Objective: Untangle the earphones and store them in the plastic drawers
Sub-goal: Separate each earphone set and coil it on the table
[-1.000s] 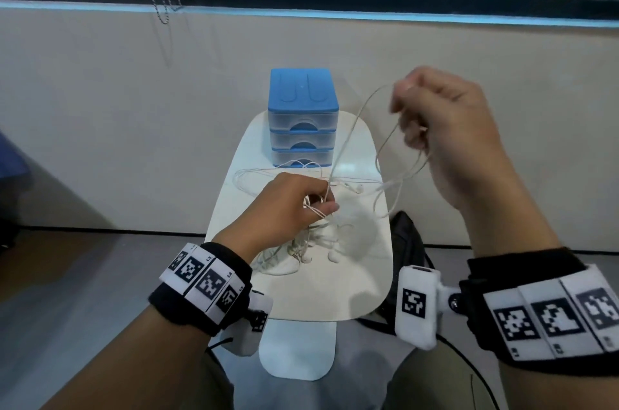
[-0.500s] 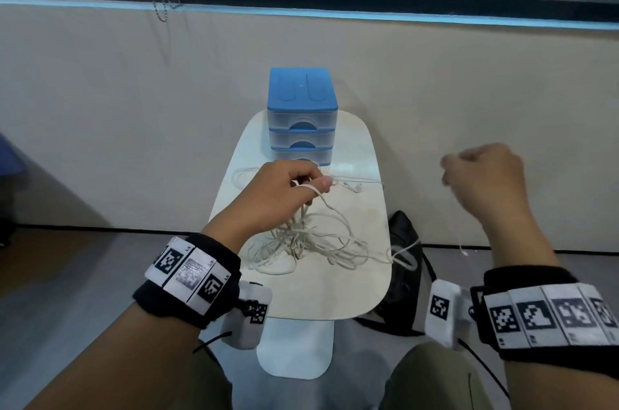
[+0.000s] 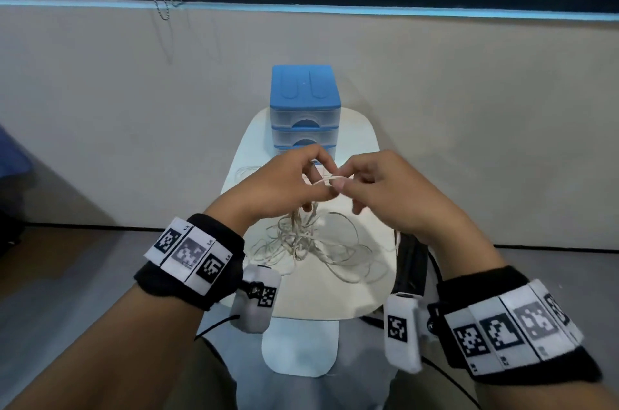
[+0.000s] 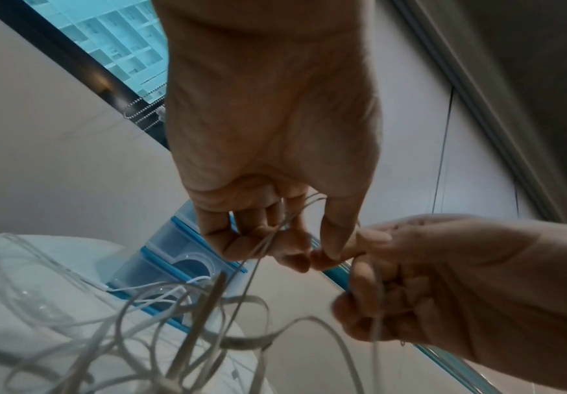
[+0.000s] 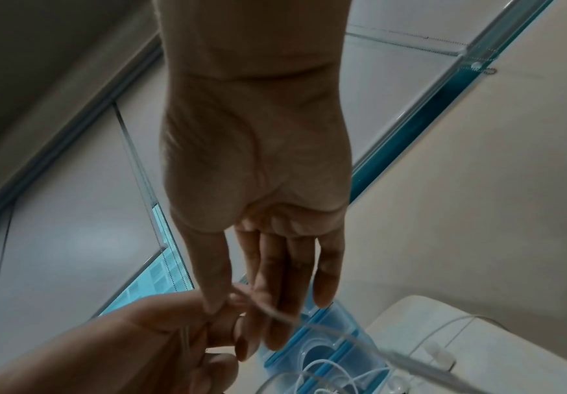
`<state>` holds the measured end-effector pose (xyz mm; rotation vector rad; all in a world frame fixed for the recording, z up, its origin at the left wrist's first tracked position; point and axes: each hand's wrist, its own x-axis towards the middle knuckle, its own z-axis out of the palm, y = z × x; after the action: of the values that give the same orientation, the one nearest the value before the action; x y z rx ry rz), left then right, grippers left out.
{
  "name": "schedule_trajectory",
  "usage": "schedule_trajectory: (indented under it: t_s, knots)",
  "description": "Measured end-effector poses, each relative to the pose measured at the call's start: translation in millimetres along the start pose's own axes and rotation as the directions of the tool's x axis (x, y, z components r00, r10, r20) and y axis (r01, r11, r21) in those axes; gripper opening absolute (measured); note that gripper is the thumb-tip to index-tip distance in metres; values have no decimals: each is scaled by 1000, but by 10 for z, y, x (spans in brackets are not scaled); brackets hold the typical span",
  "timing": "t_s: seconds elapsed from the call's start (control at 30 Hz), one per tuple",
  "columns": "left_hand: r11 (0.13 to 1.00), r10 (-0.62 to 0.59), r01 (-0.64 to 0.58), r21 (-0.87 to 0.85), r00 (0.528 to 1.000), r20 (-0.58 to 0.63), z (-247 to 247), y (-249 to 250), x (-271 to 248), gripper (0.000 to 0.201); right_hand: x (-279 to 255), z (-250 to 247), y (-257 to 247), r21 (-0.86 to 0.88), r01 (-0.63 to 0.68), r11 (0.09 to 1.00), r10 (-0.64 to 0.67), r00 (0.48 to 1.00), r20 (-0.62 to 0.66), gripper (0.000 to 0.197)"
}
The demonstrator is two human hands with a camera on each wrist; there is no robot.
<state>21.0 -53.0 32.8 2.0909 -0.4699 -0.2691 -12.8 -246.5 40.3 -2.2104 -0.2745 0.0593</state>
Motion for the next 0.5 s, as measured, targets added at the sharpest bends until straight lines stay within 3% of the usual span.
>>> schedule_trajectory:
  t_s: [0.1, 0.2, 0.37, 0.5]
  knots:
    - [1000, 12, -10, -23, 996, 88, -60, -124, -64, 31, 0, -62, 2, 54, -4, 999, 8, 998, -68, 17]
    - [1000, -3, 4, -16, 997, 82, -139, -268, -144, 35, -7, -133, 18, 12, -53, 999, 54, 993, -103, 20]
    - [993, -109, 111, 40, 992, -57, -137, -441, -210, 26, -2, -186, 82, -42, -135, 990, 129, 984, -120, 20]
    - [990, -109, 113, 79, 993, -47, -15, -475, -246, 5, 9, -178, 101, -123, -94, 988, 84, 993, -80, 23]
